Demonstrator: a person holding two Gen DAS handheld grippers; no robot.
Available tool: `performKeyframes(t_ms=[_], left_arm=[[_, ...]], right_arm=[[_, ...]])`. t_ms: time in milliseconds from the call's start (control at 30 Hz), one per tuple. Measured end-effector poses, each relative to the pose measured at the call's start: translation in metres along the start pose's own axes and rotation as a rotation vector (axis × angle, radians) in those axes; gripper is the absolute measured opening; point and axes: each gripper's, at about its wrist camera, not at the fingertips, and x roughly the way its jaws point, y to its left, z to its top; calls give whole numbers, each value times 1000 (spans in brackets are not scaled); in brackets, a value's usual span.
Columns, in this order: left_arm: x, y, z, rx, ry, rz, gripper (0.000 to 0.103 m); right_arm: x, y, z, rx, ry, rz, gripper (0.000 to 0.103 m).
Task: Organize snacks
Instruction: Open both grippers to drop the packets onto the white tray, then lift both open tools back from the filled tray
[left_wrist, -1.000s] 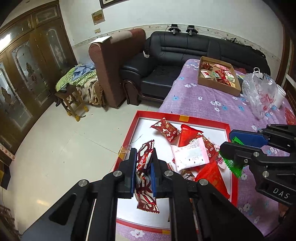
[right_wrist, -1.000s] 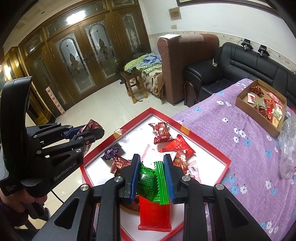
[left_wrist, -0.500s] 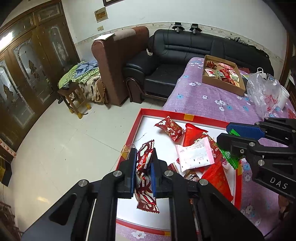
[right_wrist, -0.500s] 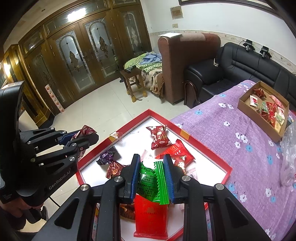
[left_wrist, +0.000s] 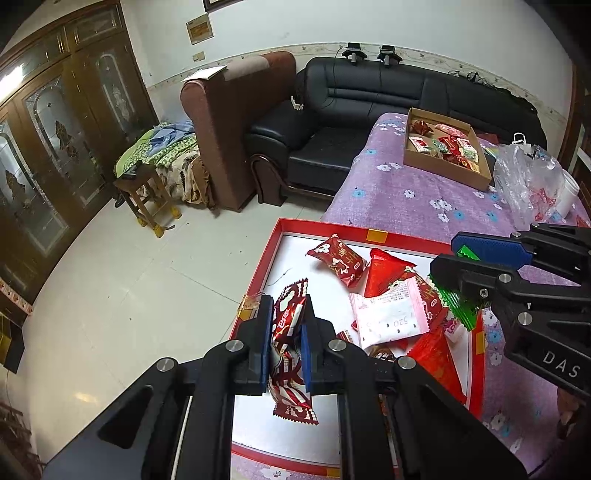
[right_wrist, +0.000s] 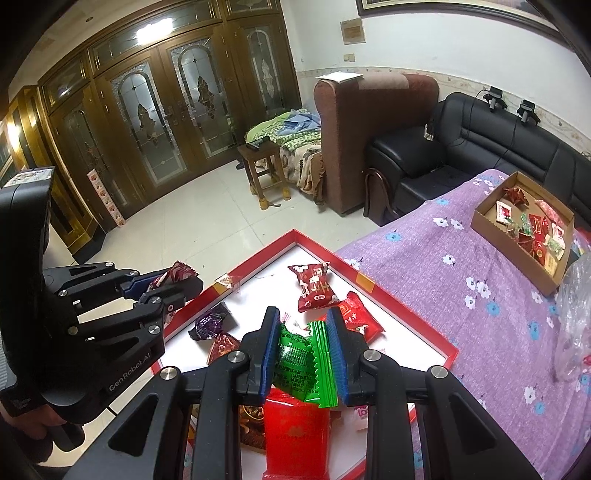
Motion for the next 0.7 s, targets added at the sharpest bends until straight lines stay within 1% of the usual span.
performKeyframes(t_ms=[33,100,133,167,233,300,367,433,567,700], left_arm=[[0,-1,0,1,0,1,11],[1,0,0,0,0,11,11],[1,0,0,0,0,16,12],[2,0,0,-2,-3,29,13],[3,0,1,-1,1,48,17],[2,0,1,3,-3,51,22],[0,-1,1,3,-9,55,38],[-4,-2,2,3,-28,60,47],[-13,-7,3,18,-52,60,48],[-19,-12,3,27,-58,61,48]], right_arm=[[0,0,0,3,-1,0,30],[-1,0,1,7,-4,-9,30],[-1,0,2,8,-8,-17,31],[-3,0,2,16,-11,-18,39],[-7,-4,3,39,-26,-23,48],[-11,-8,3,57,-42,-25,48],[-14,-12,2,71,-46,-29,49],[-16,-18,0,94,-47,-31,49],[-21,-27,-7,138,-47,-31,49],[-30,-34,-14,160,-55,-37,49]])
